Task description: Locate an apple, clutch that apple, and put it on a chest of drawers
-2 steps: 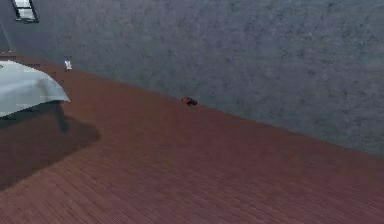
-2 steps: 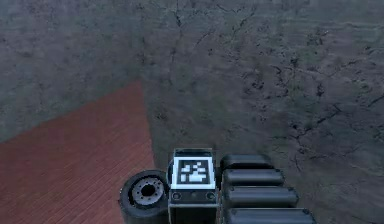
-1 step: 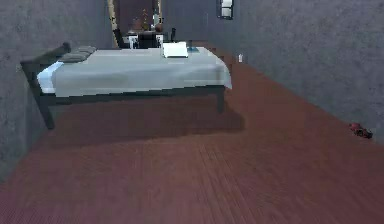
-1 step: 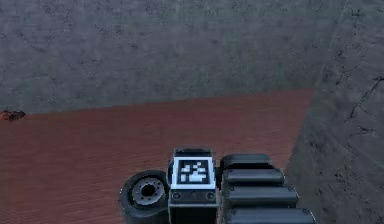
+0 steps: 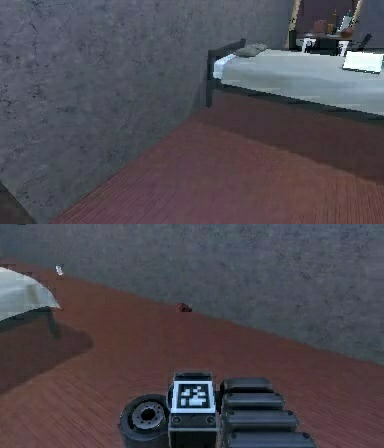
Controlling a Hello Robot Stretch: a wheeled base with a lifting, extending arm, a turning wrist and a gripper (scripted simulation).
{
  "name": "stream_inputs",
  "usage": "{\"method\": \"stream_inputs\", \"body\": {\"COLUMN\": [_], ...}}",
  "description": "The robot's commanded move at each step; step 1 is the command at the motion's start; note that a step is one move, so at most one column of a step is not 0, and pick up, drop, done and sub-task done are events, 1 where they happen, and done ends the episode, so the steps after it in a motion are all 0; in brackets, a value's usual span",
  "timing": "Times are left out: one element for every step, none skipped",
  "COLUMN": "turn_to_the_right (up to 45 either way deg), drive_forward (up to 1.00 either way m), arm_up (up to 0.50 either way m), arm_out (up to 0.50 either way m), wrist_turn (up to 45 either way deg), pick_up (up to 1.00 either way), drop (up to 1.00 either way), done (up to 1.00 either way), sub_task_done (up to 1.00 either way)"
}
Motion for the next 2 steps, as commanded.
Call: {"method": "stream_inputs", "body": {"turn_to_the_right": [-24.0,0.0], "drive_forward": [0.00,0.65], "arm_up": [0.00,0.00], "arm_out": [0.00,0.00], "wrist_turn": [0.0,0.0], "pick_up": [0.00,0.00], "drop": [0.00,0.00], "done": [0.00,0.00], "sub_task_done": [0.00,0.00]}}
